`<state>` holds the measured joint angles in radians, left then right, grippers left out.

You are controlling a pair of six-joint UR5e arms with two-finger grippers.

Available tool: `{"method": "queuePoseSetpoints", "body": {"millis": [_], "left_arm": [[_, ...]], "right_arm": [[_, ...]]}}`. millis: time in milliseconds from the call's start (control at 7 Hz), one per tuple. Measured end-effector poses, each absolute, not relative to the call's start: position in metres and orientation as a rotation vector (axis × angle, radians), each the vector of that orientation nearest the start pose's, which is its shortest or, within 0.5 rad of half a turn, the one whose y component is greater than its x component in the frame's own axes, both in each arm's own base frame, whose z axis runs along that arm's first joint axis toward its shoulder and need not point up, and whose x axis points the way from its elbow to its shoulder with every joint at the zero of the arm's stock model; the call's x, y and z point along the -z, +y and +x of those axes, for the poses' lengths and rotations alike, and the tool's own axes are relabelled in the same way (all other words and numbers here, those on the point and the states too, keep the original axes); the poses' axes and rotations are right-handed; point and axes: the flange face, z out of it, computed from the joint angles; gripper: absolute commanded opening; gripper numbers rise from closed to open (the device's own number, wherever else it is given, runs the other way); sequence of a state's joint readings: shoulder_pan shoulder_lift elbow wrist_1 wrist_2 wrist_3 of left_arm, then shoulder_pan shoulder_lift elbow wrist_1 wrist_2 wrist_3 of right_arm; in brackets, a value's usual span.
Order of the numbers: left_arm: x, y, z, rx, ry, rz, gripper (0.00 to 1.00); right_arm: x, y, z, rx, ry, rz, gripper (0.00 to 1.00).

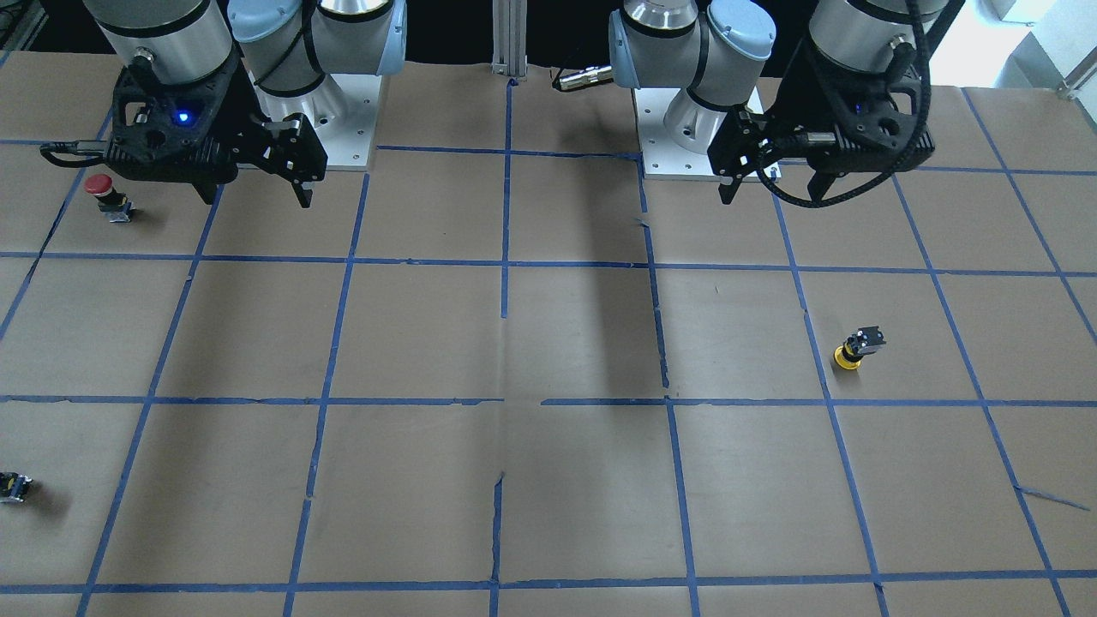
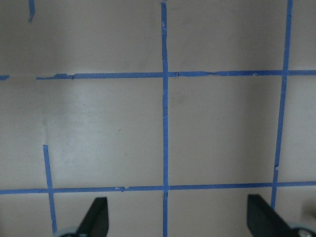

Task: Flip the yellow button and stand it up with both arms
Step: 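Move the left gripper down toward the yellow button lying on its side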

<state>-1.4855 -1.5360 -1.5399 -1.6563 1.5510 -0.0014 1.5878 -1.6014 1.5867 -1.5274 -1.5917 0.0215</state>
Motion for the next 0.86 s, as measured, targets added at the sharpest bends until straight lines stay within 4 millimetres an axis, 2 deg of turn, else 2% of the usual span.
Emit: {"method": "queuePoseSetpoints", "body": {"millis": [143,571,857], "left_arm": [[-0.495,-0.491,-0.068,-0.074,3.179,-0.194,1.0],[-0.404,-0.505,0.027,-0.128,3.178,-0.218,0.99],[-0.344,-0.5,0.093,-0.205,3.167,-0.235,0.99]], "right_arm": [[-0.49,-0.473,0.14,-0.046,3.163,0.006,1.0],[-0.49,-0.475,0.139,-0.046,3.162,0.012,1.0],[-0.489,-0.475,0.135,-0.055,3.161,0.023,1.0]]}}
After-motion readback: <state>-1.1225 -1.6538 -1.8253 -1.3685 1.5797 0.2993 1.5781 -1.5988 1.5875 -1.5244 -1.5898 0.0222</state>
